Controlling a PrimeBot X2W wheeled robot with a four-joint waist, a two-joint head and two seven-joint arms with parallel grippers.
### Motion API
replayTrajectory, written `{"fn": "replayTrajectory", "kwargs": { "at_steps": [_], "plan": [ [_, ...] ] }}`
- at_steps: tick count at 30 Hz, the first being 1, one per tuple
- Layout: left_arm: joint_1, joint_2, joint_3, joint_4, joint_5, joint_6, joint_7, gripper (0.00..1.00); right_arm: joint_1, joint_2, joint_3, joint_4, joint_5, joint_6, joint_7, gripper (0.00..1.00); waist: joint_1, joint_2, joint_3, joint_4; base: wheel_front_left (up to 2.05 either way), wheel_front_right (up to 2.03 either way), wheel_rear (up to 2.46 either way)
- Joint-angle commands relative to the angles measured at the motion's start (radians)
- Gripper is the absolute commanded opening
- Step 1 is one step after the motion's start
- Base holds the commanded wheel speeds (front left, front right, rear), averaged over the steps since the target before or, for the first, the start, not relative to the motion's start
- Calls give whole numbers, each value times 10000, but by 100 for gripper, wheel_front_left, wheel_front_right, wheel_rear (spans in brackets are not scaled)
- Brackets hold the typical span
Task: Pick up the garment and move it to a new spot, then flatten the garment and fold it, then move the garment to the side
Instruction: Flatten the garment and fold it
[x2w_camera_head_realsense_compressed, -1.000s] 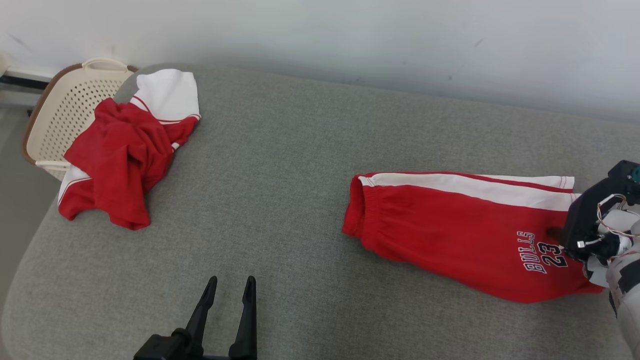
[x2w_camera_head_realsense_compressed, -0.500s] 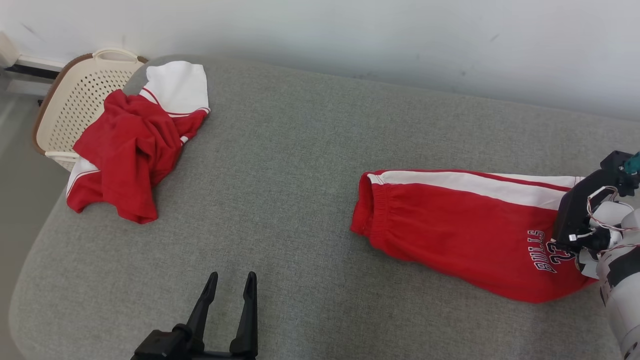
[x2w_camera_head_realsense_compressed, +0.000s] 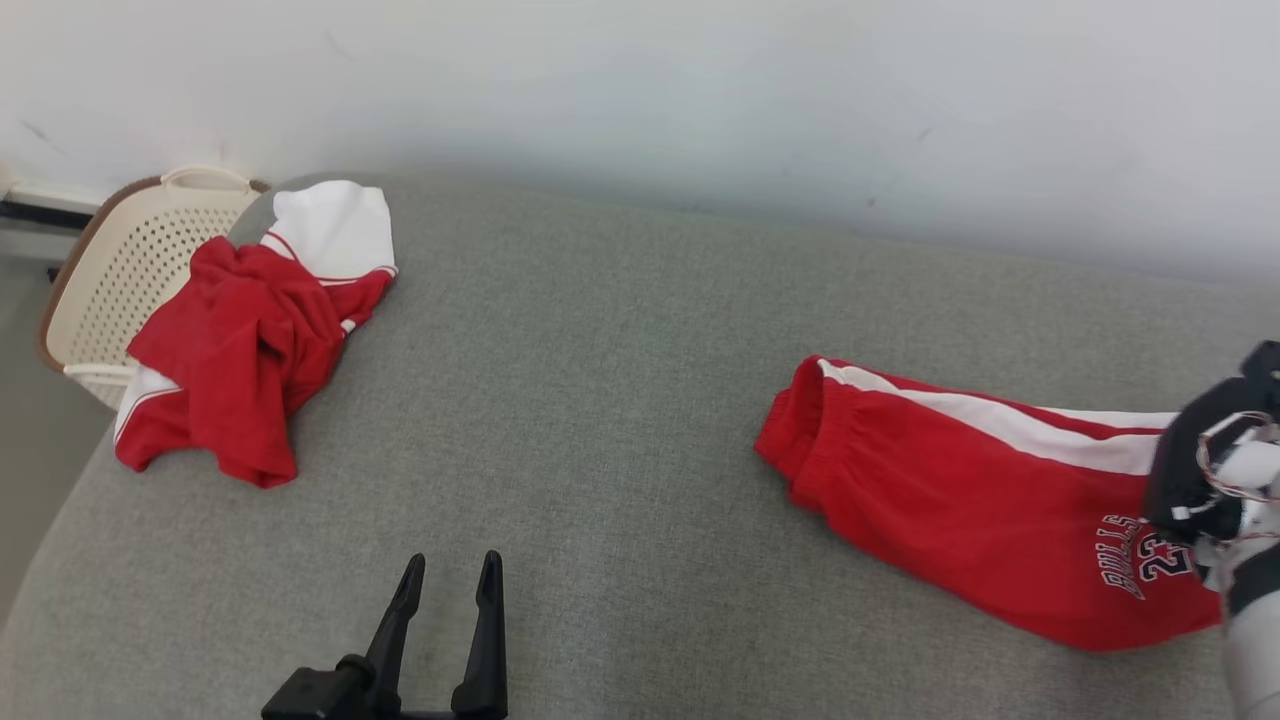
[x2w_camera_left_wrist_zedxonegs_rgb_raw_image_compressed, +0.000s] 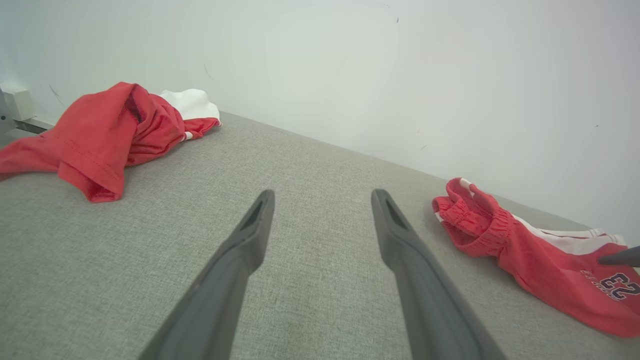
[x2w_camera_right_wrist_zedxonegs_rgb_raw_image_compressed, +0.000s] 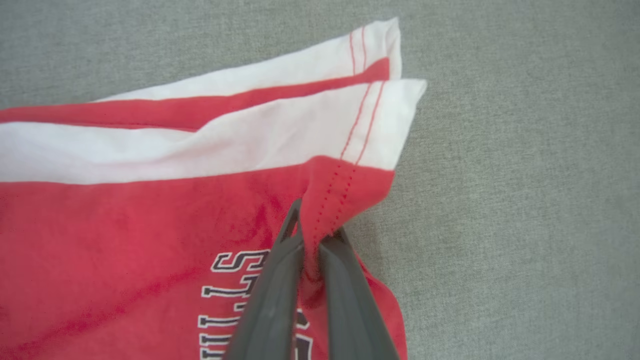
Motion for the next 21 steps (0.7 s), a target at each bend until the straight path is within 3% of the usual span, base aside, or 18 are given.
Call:
{"fn": "replayTrajectory", "kwargs": {
  "at_steps": [1, 7, 12, 21],
  "plan": [
    [197, 6, 24, 8, -133, 42, -4, 100, 130, 365, 51, -247, -168, -26, 114, 0, 0, -1, -394, -282, 0, 0, 0],
    [297, -45, -62, 42, -185, 95, 41, 100, -232, 1501, 620, -438, 721, -26, 299, 0, 0, -1, -865, -387, 0, 0, 0],
    [386, -43, -115, 54, -195, 114, 80, 100, -498, 2017, 1225, -401, 1867, -26, 395, 0, 0, -1, -1106, -274, 0, 0, 0],
    [500, -70, -237, 58, -231, 128, 125, 100, -537, 2348, 2067, -364, 3493, -26, 379, 0, 0, -1, -1191, 383, 0, 0, 0]
  ]
}}
